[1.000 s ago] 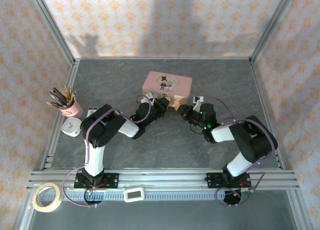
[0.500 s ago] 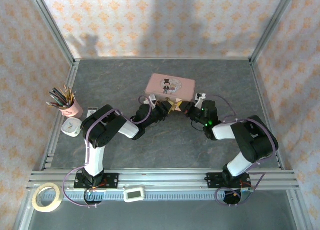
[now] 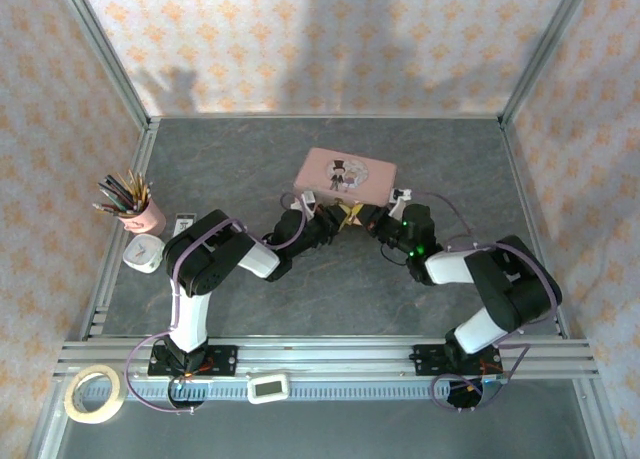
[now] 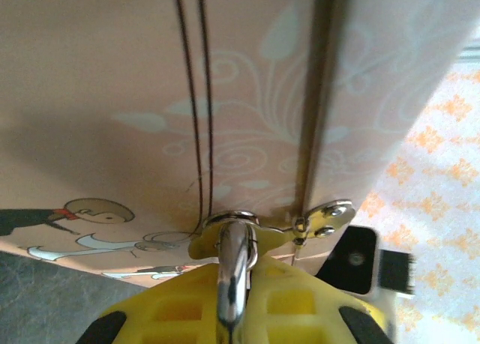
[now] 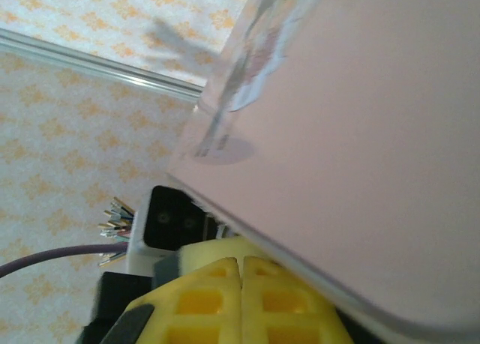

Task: Unlock a padlock with a key

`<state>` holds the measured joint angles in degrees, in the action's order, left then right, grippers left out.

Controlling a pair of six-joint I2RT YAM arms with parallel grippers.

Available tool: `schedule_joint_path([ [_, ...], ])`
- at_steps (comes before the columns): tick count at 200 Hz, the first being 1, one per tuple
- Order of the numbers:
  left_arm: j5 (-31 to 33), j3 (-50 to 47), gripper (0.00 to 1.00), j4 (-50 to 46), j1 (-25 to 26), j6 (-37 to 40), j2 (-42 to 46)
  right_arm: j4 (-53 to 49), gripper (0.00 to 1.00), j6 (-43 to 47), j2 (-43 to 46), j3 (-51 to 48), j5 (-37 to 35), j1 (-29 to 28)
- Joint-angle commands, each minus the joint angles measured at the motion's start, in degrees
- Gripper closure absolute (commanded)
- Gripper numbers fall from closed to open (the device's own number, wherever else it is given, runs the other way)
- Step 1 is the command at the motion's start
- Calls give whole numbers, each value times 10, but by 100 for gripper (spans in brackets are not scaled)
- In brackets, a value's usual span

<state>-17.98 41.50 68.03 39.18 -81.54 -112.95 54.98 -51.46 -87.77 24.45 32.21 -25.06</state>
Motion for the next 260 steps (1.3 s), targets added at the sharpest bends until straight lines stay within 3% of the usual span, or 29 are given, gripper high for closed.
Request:
schedule_joint_path([
  [1,26,3,100,-17,8,51,27,-30,100,15,37,-11,-32,-3],
  [40,117,1,100,-32,13,72,13,-79,100,39,73,-17,-58,-2],
  [93,328,-78,100,-17,34,55,63,-93,100,51,96,-31,-63,-1],
  [118,367,-90,100,-7,38,32,67,-95,100,57,97,-29,-61,-1],
  [154,314,-47,100,13,40,26,13,-93,100,59,96,-26,-54,-2],
  [211,213,-39,51,22,39,12,-15,-96,100,65,110,-28,-59,-1],
  [260,163,-114,49,45,39,4,73,-88,100,66,104,-15,-56,-8],
])
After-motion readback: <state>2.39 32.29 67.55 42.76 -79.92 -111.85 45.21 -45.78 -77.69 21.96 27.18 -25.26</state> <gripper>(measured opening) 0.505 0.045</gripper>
